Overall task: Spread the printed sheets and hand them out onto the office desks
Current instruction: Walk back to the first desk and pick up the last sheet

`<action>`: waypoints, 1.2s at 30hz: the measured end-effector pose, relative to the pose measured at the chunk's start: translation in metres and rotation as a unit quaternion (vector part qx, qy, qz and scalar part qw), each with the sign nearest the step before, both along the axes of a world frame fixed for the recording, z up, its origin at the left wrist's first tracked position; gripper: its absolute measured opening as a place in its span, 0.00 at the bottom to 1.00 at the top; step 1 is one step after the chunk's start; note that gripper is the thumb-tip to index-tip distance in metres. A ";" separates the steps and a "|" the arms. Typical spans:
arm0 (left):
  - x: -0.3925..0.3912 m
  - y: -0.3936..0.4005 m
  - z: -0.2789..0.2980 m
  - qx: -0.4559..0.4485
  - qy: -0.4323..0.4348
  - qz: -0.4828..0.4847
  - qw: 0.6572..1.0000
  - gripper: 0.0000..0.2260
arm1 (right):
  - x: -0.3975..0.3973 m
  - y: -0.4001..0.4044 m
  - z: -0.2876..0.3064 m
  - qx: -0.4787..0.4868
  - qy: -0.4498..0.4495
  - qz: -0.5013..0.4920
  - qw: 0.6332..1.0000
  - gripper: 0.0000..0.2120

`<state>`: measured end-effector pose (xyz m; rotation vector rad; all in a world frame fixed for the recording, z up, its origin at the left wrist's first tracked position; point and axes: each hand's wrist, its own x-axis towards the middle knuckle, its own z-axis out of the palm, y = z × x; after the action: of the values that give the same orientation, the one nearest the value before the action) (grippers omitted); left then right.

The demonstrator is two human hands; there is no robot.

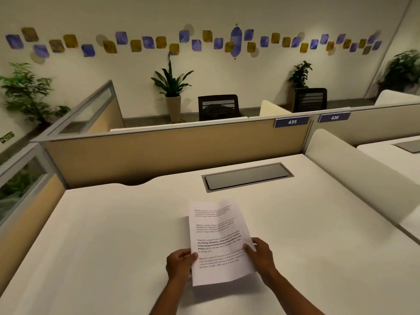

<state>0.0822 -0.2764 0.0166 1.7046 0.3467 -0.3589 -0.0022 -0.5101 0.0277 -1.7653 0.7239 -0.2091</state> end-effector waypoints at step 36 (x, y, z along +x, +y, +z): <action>-0.040 -0.010 -0.020 0.380 -0.183 -0.164 0.892 0.18 | -0.036 -0.015 -0.050 -0.325 0.060 0.056 0.942 0.28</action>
<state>0.0422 -0.2865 -0.0030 2.5641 -0.1153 -0.1334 -0.0378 -0.5251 -0.0218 -2.4602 0.6820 -0.2874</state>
